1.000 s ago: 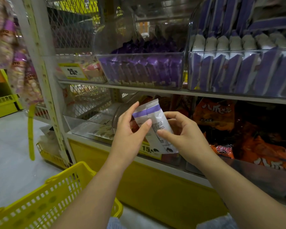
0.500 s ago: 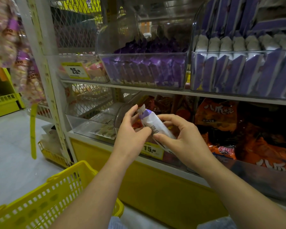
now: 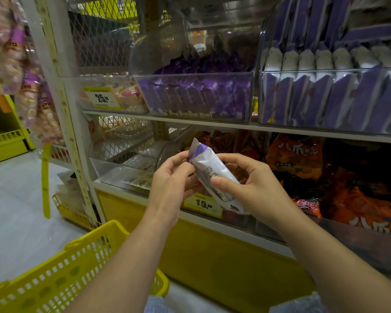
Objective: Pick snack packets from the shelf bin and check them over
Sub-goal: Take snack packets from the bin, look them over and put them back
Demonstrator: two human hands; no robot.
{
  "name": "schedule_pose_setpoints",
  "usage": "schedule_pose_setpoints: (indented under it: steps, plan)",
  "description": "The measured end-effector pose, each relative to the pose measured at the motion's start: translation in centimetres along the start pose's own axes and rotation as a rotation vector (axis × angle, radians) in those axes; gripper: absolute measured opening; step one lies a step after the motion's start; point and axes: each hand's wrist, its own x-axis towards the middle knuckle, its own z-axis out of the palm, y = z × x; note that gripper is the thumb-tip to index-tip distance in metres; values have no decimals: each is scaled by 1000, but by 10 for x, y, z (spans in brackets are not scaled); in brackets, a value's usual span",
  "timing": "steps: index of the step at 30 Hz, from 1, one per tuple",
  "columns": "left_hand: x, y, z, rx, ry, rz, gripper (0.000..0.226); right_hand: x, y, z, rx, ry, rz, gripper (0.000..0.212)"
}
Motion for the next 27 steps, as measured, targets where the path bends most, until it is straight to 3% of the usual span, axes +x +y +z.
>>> schedule_pose_setpoints:
  steps: [6, 11, 18, 27]
  plan:
    - [2, -13, 9, 129, -80, 79, 91, 3, 0, -3, 57, 80, 44, 32]
    - [3, -19, 11, 201, -222, 120, 115, 5, -1, -8, 104, 103, 53, 31]
    - [-2, -16, 12, 221, -329, 141, 113, 5, 4, -12, 194, 95, 81, 30]
    - [-14, 11, 11, 179, -291, 124, 107, -6, -14, -19, 213, 172, -18, 25]
